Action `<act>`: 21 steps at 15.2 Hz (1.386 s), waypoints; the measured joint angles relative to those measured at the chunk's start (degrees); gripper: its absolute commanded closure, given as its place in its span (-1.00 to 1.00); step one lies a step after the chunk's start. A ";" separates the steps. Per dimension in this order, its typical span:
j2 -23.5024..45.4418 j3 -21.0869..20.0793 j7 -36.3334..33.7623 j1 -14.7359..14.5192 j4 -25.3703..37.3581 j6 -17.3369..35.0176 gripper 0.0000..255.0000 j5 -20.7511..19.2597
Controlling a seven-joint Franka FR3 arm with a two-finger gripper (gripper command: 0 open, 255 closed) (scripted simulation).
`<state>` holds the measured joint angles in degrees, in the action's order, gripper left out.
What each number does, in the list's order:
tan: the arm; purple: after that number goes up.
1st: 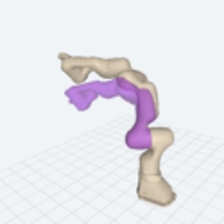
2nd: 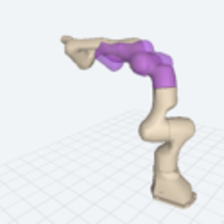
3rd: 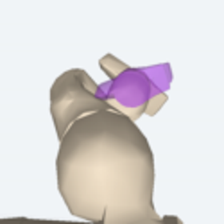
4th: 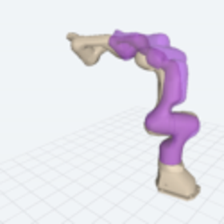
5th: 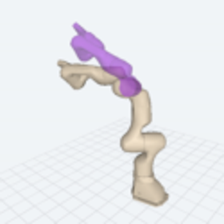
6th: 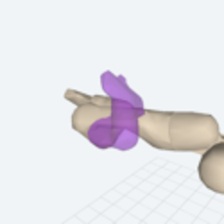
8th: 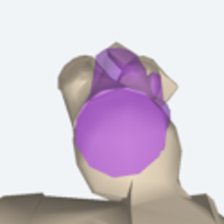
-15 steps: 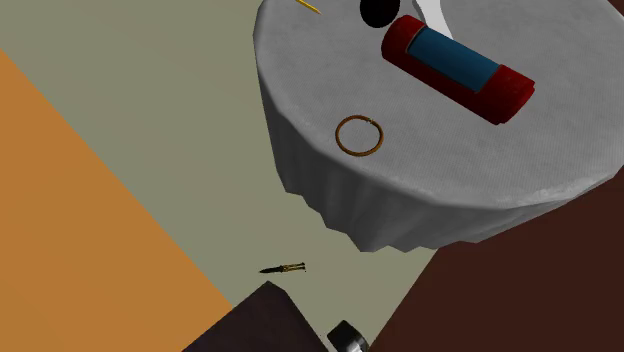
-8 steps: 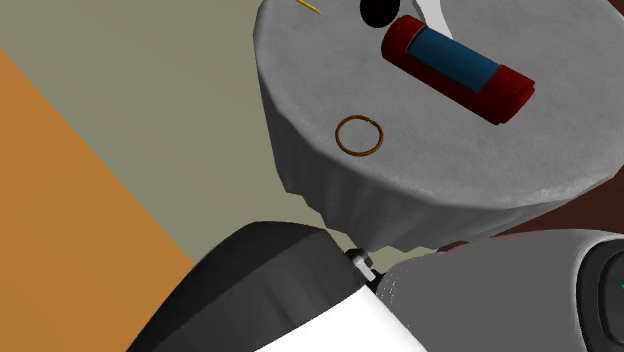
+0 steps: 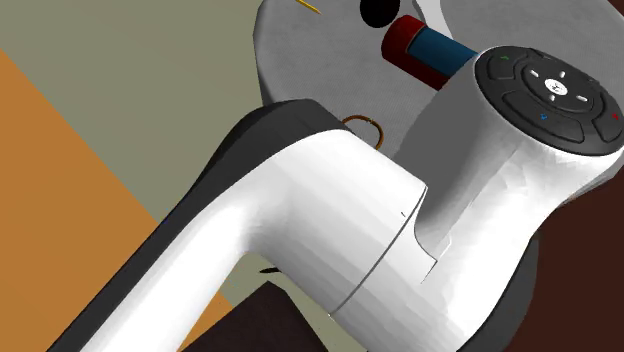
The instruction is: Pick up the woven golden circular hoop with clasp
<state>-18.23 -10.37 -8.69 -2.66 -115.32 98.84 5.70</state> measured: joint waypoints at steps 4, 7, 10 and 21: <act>8.71 -2.88 -3.39 -0.95 8.76 0.65 -1.00 -2.09; 15.04 -4.77 -6.03 -2.01 15.23 0.81 -1.00 -4.30; 22.35 -6.21 -8.42 -3.36 23.78 -0.35 -1.00 -7.18; 31.22 -7.46 -11.73 -6.00 28.82 3.38 -1.00 -11.20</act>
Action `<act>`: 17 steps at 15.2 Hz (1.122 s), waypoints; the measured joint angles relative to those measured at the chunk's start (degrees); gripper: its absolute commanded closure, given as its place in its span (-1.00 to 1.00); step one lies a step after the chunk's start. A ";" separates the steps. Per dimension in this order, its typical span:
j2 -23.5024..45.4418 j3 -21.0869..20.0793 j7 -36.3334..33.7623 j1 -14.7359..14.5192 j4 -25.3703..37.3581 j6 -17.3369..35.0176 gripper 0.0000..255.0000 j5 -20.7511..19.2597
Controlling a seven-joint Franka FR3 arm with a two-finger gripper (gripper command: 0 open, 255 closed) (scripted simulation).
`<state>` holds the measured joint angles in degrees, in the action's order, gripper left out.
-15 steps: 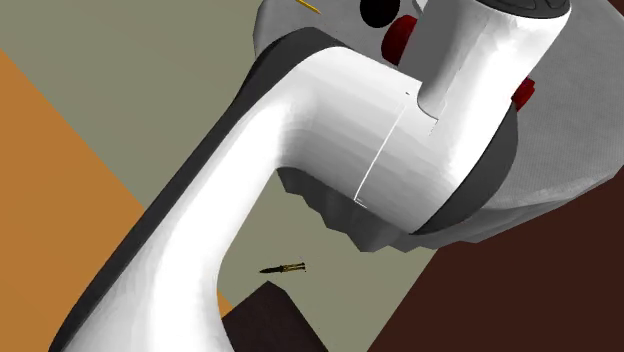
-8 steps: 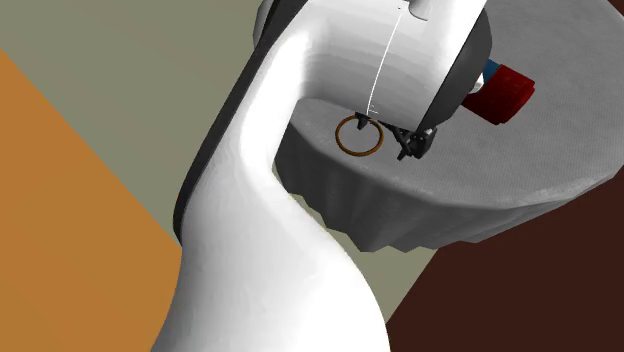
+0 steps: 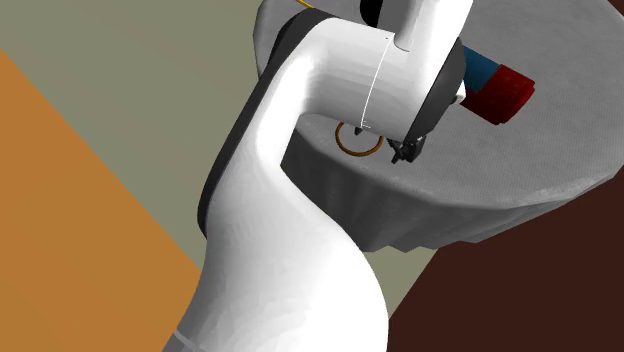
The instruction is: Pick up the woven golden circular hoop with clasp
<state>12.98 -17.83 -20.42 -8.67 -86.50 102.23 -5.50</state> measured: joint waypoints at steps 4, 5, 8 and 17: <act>-0.23 -0.06 0.00 0.00 -0.62 0.63 1.00 0.10; -0.29 -0.11 -0.02 -0.05 -0.62 0.69 1.00 0.11; -0.52 -0.09 0.03 0.03 -0.94 0.93 1.00 0.17; 0.28 -0.07 0.03 -0.16 2.79 -2.46 1.00 -0.06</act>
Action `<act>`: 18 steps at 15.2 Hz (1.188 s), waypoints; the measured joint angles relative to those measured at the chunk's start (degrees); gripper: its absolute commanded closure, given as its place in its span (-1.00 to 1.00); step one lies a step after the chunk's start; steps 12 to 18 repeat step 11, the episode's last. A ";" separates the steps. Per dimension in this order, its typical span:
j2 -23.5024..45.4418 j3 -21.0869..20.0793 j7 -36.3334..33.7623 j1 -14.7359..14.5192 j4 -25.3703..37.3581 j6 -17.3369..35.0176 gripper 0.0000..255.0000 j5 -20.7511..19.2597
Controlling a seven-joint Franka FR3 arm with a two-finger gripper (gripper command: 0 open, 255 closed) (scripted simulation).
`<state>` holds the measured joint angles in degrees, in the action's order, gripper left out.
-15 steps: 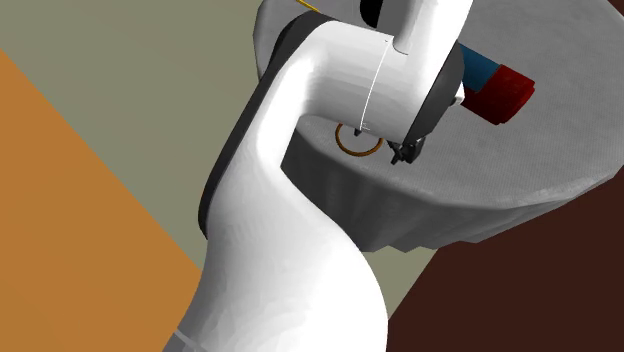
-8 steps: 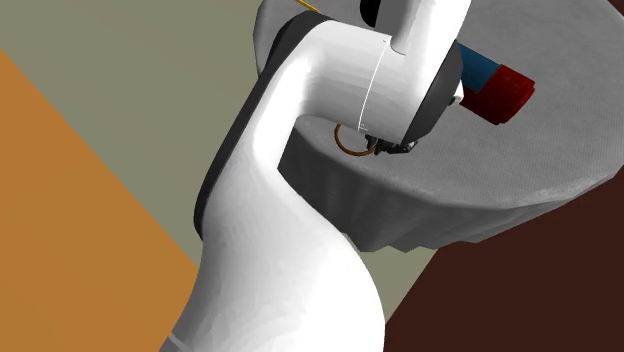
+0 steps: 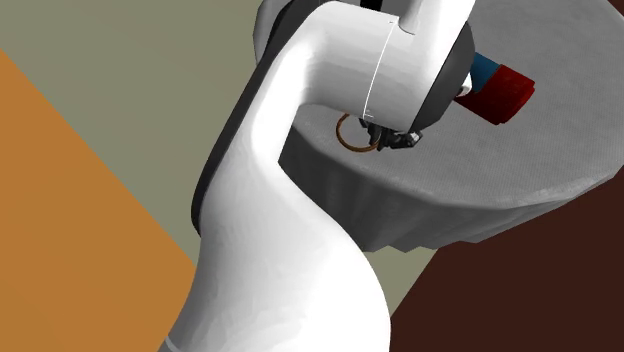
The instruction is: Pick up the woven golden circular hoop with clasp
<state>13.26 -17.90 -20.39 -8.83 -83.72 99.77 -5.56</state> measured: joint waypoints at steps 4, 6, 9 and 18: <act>0.63 -0.07 0.04 -0.27 4.11 -3.50 1.00 -0.17; 0.98 -0.09 0.06 -0.41 6.21 -5.27 1.00 -0.28; 1.82 -0.18 -0.07 -0.79 9.43 -7.68 1.00 -0.57; 2.20 -0.19 -0.03 -0.91 11.13 -9.01 1.00 -0.68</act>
